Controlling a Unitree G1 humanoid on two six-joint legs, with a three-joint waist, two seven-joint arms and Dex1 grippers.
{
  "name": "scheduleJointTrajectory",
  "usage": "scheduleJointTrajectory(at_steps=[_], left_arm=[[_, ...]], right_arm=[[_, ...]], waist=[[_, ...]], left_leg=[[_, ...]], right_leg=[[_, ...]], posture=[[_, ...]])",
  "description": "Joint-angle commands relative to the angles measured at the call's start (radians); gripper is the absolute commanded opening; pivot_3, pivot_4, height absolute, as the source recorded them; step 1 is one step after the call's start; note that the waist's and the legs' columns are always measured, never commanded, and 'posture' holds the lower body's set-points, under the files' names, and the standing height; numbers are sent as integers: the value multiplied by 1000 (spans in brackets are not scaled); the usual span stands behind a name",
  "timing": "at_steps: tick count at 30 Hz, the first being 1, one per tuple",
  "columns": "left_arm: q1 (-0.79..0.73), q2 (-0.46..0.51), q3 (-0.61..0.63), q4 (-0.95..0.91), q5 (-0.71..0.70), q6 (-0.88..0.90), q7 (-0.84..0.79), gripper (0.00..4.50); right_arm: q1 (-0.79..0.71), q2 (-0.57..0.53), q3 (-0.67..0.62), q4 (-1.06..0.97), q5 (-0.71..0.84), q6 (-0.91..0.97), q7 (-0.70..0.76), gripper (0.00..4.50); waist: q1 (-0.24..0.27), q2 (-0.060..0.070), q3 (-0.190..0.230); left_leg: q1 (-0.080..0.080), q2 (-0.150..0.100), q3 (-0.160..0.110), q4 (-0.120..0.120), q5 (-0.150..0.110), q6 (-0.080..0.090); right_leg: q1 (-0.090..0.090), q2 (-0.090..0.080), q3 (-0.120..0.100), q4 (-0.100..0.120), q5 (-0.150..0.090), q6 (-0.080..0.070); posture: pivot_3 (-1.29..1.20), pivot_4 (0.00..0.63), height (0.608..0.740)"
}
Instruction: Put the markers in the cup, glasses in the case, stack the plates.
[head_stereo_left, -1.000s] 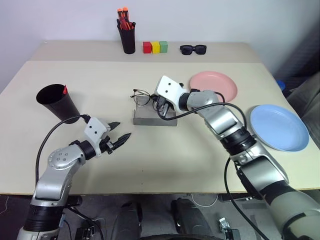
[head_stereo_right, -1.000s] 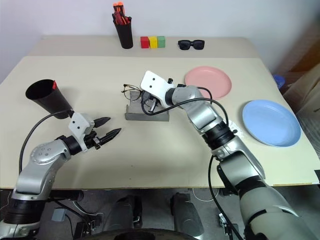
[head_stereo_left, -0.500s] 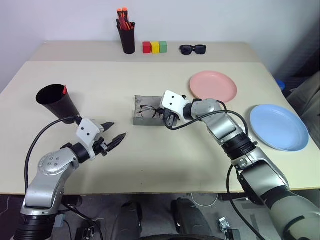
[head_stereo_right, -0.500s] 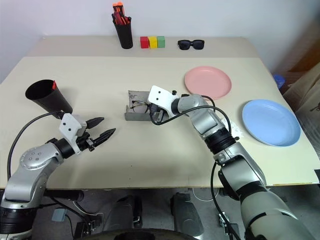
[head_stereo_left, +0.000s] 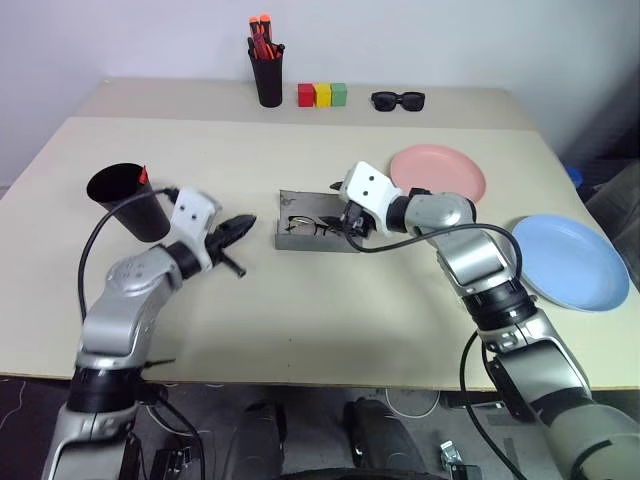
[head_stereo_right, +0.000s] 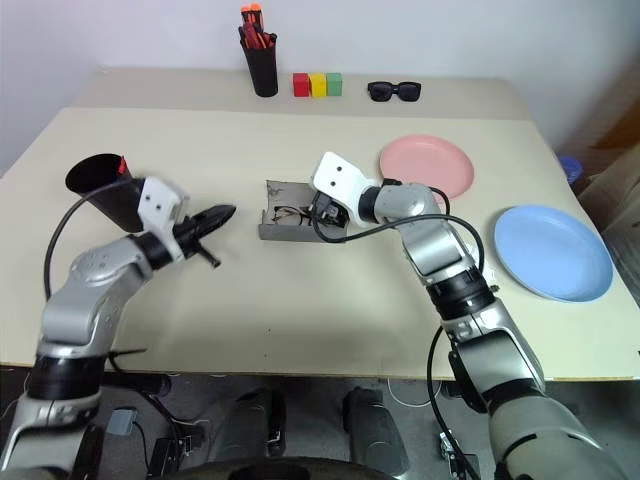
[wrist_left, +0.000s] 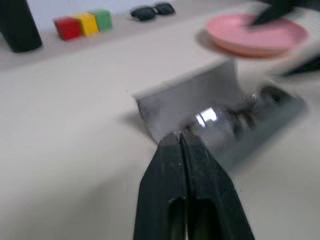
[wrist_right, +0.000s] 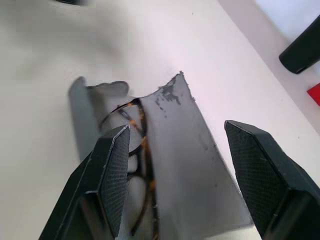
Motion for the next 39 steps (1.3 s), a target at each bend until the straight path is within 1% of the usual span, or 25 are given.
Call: scheduleJointTrajectory(at_steps=[1,4,6,8,10,13,16,22,27,29,34,36,39], left_arm=[[-142,-27,-29,154,60,1,55,36],[-399,-94,-41,502,95,-15,80,36],[-516,-120,-56,715,133,-82,80,36],[-604,-141,-71,905,172,-147,87,36],[-658,-154,-70,1028,195,-197,90,36],[-733,-193,-66,1179,219,-238,67,36],[-762,-208,-91,1255,269,-257,30,36],[-781,-205,-73,1300,283,-244,-54,36],[-770,-192,-83,1277,289,-249,-165,36],[-754,-183,-90,1248,288,-254,-242,36],[-688,-166,-110,1141,286,-251,-390,36],[-639,-159,-124,1057,279,-244,-451,36],[-530,-134,-153,856,262,-213,-548,36]], right_arm=[[81,-27,-46,-194,38,18,-1,3039],[315,-11,-124,-375,74,3,-77,3039],[421,19,-174,-433,85,33,-143,3039],[495,32,-200,-458,78,36,-187,3039],[533,36,-210,-474,80,38,-208,3039],[607,89,-257,-511,91,54,-294,3039],[646,118,-276,-534,89,60,-343,3039],[663,121,-277,-540,99,60,-378,3039],[656,114,-277,-518,106,50,-386,3039],[646,111,-283,-503,110,47,-386,3039],[612,106,-286,-464,116,40,-385,3039],[600,106,-286,-451,118,36,-384,3039],[583,104,-290,-429,121,32,-382,3039]], waist=[[-8,0,0],[-5,0,0],[-9,0,0],[-15,0,0],[-21,0,0],[-17,0,0],[-12,-1,0],[-12,-1,0],[-12,-1,0],[-12,-1,0],[-13,-1,0],[-14,0,0],[-17,0,0]], left_leg=[[0,0,0,0,0,0],[0,0,0,0,0,0],[-1,0,-1,-1,0,0],[0,0,0,-1,0,0],[0,0,1,-1,0,0],[1,0,0,-2,0,0],[0,0,0,-2,0,0],[-1,-1,0,-2,0,0],[-1,-1,0,-2,0,0],[-1,-1,0,-2,0,0],[-1,0,0,-2,0,0],[-1,0,0,-2,0,0],[0,0,0,-2,0,0]], right_leg=[[0,0,0,0,0,0],[-1,1,1,-1,0,0],[-1,1,0,-1,0,0],[-1,1,0,-1,0,0],[-1,1,2,-1,0,0],[-1,2,2,0,0,0],[-2,2,1,0,0,0],[-2,1,1,-1,0,0],[-2,1,1,-1,0,0],[-2,1,1,-1,0,0],[-2,1,1,0,0,0],[-2,1,1,0,0,0],[-2,1,2,0,0,0]], posture=[[0,150,725],[0,150,725],[0,150,725],[0,150,725],[0,150,725],[0,150,725],[0,150,725],[0,150,725],[0,150,725],[0,150,725],[0,150,725],[0,150,725],[0,150,725]])
